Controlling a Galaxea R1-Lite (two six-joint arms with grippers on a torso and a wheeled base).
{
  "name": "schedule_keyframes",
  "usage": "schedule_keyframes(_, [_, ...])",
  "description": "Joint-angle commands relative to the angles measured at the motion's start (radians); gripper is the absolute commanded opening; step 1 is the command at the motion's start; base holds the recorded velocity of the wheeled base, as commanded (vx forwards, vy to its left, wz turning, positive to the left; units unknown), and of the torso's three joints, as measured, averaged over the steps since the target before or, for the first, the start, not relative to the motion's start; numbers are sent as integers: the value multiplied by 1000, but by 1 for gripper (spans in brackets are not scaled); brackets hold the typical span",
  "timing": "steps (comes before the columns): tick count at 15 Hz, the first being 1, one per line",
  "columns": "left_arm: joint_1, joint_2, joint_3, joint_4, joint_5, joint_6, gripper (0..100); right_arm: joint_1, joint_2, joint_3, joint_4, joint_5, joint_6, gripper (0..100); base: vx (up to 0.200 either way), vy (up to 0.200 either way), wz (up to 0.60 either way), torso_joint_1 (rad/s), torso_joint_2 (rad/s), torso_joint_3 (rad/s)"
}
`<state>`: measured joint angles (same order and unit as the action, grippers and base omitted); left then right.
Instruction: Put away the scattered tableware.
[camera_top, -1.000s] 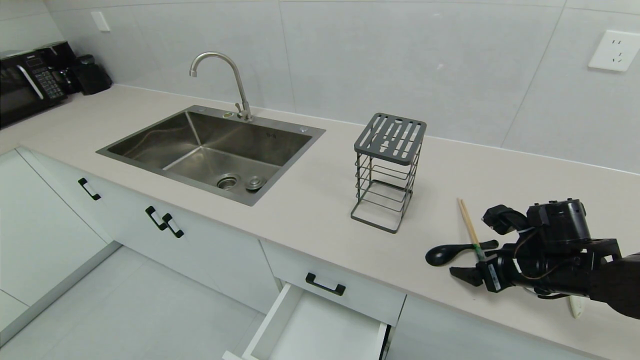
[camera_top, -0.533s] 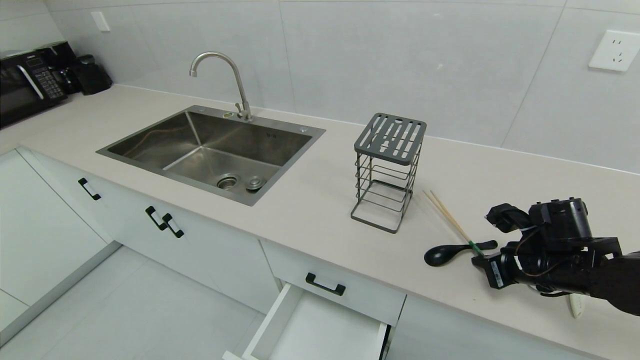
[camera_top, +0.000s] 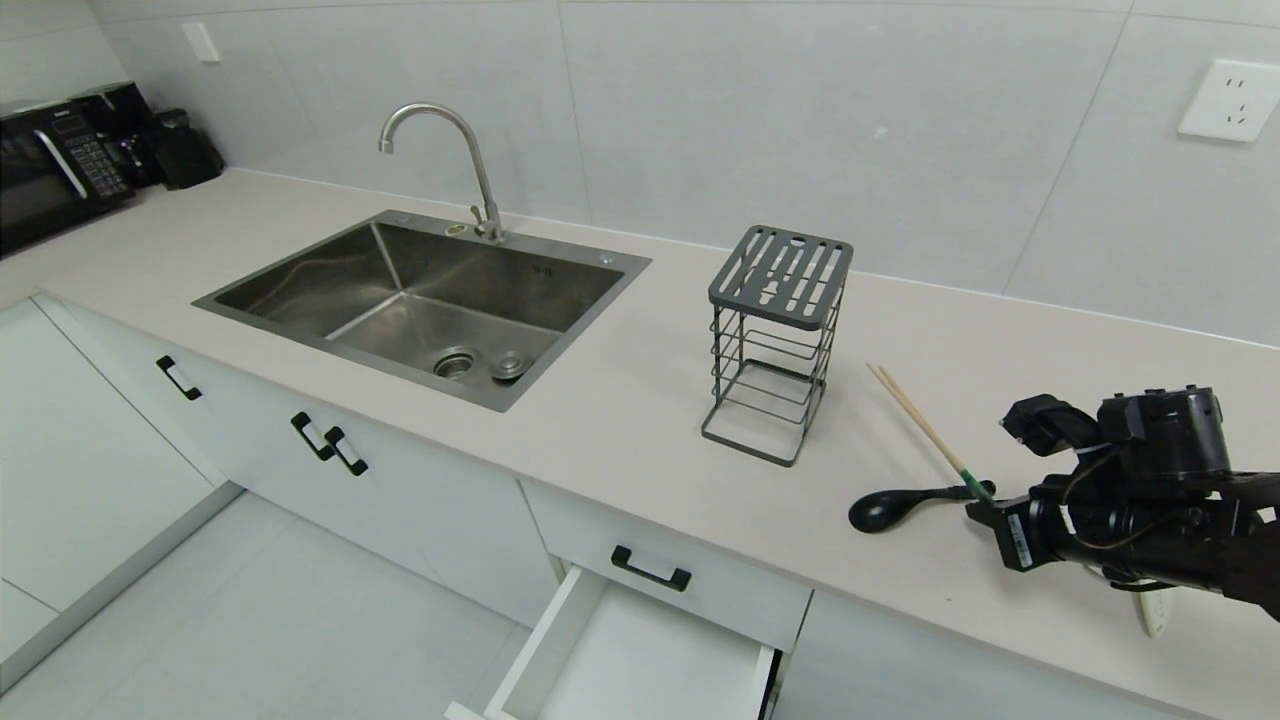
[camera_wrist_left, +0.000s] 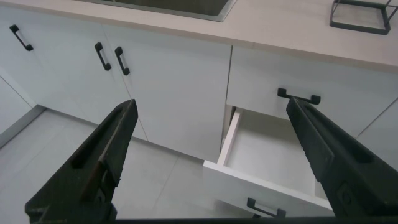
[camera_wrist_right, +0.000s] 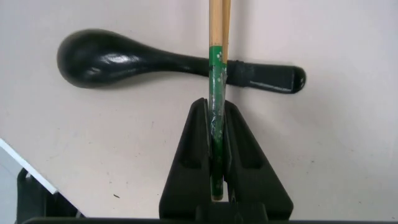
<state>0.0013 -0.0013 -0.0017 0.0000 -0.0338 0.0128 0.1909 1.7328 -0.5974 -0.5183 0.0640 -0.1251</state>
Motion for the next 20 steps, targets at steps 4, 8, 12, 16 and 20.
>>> schedule_keyframes(4, [0,1,0,0,0,0,100,33,-177,91,-77,3,-2,0,0,0,0,0,0,0])
schedule_keyframes(8, [0,1,0,0,0,0,100,71,-283,150,-80,11,-7,0,0,0,0,0,0,0])
schedule_keyframes(12, [0,1,0,0,0,0,100,96,-335,153,-94,16,-8,0,0,0,0,0,0,0])
schedule_keyframes(16, [0,1,0,0,0,0,100,98,-337,151,-195,86,-53,0,0,0,0,0,0,0])
schedule_keyframes(20, [0,1,0,0,0,0,100,167,-343,151,-216,142,-71,0,0,0,0,0,0,0])
